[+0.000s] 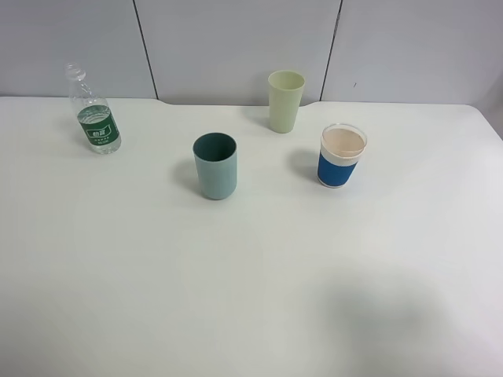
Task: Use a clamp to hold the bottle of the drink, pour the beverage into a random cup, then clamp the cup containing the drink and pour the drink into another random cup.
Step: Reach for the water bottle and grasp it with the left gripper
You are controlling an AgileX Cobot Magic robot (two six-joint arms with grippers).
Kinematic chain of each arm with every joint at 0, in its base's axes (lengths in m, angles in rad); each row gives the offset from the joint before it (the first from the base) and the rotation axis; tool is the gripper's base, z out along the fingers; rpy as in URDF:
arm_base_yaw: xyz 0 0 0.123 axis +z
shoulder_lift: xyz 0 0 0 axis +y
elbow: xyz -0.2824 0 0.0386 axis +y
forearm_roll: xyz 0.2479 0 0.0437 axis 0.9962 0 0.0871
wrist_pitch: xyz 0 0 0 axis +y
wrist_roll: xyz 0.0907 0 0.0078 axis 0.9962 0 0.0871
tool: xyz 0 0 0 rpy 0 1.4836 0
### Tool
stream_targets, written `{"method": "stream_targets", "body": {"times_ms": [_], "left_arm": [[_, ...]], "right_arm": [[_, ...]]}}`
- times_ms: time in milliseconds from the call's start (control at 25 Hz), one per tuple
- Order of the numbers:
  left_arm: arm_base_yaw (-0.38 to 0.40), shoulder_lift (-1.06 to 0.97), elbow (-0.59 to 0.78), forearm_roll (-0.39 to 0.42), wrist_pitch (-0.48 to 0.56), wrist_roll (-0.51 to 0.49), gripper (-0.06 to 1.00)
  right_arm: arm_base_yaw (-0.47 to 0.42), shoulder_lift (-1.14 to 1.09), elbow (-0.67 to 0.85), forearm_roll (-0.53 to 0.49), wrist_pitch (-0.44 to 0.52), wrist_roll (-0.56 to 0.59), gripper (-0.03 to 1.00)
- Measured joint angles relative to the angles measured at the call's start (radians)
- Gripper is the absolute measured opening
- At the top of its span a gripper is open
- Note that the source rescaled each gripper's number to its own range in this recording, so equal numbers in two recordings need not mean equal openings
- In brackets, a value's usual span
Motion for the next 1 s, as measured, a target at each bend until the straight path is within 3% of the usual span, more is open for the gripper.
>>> {"method": "stream_targets", "body": {"times_ms": [400,1000], "left_arm": [[0.000,0.387,0.000,-0.013,-0.103,0.063,1.00],[0.000,0.844,0.000,-0.028,-0.371,0.088,1.00]], "right_arm": [[0.000,0.000,0.000,0.000,0.000,0.000,0.71],[0.000,0.000,0.000,0.000,0.000,0.000,0.71]]}}
